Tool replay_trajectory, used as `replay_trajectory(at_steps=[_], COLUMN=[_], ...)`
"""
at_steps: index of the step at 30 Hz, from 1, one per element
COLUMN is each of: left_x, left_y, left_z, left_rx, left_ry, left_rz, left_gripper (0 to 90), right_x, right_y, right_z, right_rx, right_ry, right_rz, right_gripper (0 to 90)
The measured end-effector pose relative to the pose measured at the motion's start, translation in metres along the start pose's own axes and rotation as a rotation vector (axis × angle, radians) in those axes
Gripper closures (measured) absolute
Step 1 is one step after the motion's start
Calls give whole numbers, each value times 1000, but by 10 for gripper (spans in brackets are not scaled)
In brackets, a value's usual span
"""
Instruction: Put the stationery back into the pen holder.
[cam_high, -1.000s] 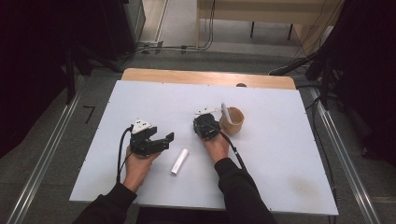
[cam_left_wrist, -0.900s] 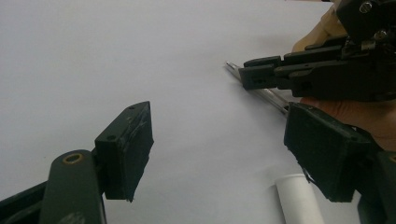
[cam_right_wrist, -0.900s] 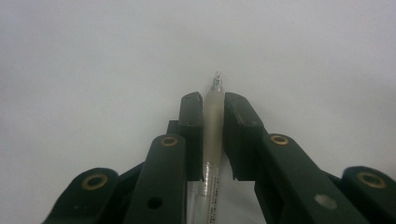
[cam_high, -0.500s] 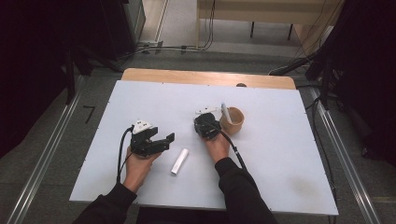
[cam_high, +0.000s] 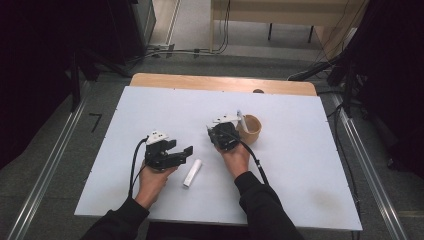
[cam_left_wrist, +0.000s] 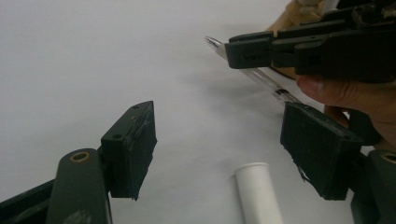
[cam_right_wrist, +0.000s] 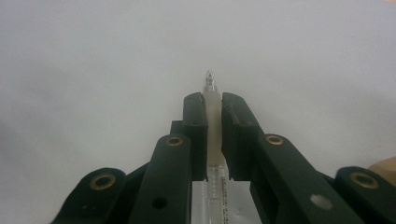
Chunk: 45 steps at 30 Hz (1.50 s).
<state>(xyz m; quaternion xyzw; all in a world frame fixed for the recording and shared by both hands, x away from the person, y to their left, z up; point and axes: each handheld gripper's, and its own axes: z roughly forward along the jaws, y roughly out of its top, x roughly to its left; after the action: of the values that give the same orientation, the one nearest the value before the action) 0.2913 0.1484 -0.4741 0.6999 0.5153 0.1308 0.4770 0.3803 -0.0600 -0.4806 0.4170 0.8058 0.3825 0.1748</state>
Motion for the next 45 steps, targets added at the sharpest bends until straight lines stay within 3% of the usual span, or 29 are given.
replay_trajectory(at_steps=[6, 16, 26, 34, 45], left_x=[-16, -33, -39, -42, -40], left_y=[-2, -4, -4, -2, 1], left_z=[11, 29, 40, 46, 50], left_rx=[35, 74, 94, 98, 95], left_ry=[-69, -131, -194, -230, -245], left_rz=[-4, -13, -52, -81, -108], left_gripper=[306, 393, 514, 544, 590], right_x=[-1, 6, 8, 9, 10], right_y=[-1, -1, -3, -3, -3], right_z=[-12, -26, -31, -33, -34], right_rx=[-43, -103, -140, -156, -165], right_ry=[30, 99, 129, 144, 152], right_rz=[18, 38, 60, 76, 88], right_gripper=[793, 792, 792, 792, 792])
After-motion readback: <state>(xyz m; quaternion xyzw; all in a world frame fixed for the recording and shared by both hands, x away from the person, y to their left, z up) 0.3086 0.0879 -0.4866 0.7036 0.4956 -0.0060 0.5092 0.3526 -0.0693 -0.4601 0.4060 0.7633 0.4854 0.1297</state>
